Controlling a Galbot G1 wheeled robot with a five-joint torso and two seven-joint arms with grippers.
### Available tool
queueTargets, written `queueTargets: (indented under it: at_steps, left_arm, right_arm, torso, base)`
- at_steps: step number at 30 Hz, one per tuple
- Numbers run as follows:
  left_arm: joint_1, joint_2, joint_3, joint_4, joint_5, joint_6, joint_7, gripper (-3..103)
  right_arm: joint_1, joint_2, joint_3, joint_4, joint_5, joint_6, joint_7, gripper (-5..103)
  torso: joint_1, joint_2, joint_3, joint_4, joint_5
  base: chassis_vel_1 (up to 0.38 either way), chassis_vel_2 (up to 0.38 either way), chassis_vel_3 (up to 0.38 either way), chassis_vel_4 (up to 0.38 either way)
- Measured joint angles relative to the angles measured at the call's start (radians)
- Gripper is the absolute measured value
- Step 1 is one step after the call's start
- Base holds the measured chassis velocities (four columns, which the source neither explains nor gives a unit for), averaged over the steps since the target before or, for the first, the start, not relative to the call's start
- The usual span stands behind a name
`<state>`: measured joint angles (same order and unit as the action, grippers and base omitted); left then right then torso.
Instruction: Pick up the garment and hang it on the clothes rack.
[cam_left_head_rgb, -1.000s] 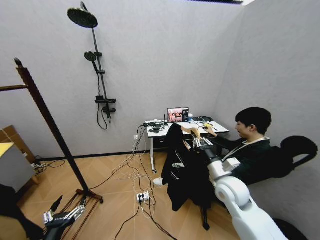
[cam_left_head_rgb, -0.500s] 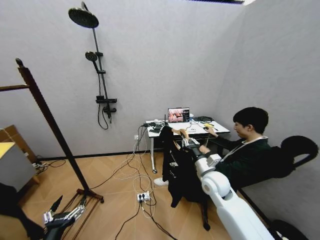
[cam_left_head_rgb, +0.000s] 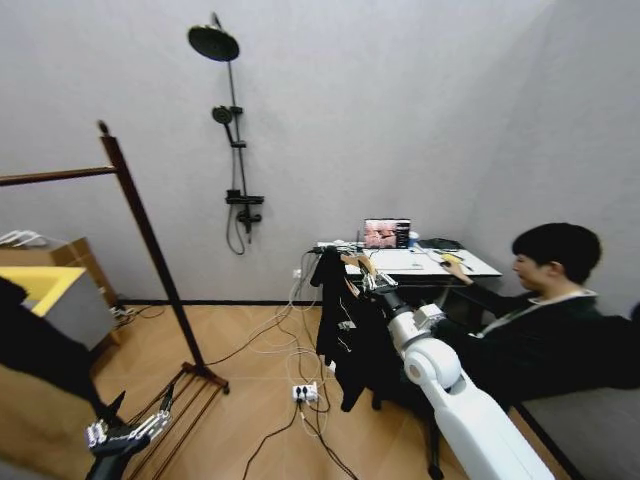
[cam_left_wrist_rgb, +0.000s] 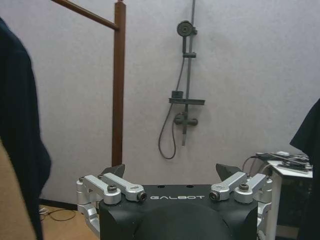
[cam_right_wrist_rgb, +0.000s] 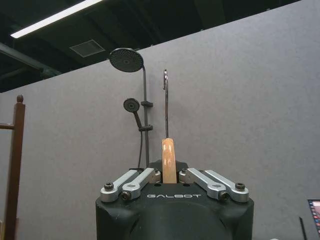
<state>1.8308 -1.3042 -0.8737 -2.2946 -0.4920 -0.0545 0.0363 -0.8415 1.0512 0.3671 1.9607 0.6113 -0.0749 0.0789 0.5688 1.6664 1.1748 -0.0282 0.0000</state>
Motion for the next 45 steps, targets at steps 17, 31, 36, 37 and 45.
queueTargets:
  at_steps: [17, 31, 36, 37, 45]
  left_arm:
    - [0.0, 0.0, 0.0, 0.0, 0.0, 0.0, 0.0, 100]
    - [0.0, 0.0, 0.0, 0.0, 0.0, 0.0, 0.0, 100]
    - [0.0, 0.0, 0.0, 0.0, 0.0, 0.0, 0.0, 100]
    - [0.0, 0.0, 0.0, 0.0, 0.0, 0.0, 0.0, 100]
    - [0.0, 0.0, 0.0, 0.0, 0.0, 0.0, 0.0, 100]
  right_arm:
    - [-0.025, -0.026, 0.045, 0.046, 0.017, -0.02, 0.008, 10]
    - [-0.044, -0.038, 0.084, 0.072, 0.008, -0.023, 0.02, 10]
    - [-0.045, -0.047, 0.102, 0.086, -0.02, -0.045, 0.009, 10]
    - [-0.045, -0.047, 0.102, 0.086, -0.02, -0.045, 0.009, 10]
    - [-0.032, -0.062, 0.1, 0.089, -0.018, -0.053, 0.001, 10]
  torso:
    - [0.0, 0.0, 0.0, -0.0001, 0.0]
    - [0.0, 0.0, 0.0, -0.0001, -0.0001]
    - [0.0, 0.0, 0.0, 0.0002, 0.0]
    - [0.0, 0.0, 0.0, 0.0002, 0.0]
    - [0.0, 0.0, 0.0, -0.0004, 0.0]
  base:
    - [0.134, 0.12, 0.125, 0.125]
    - [0.129, 0.124, 0.123, 0.126]
    - [0.091, 0.096, 0.102, 0.104]
    - [0.072, 0.038, 0.082, 0.077]
    - [-0.031, 0.031, 0.033, -0.033]
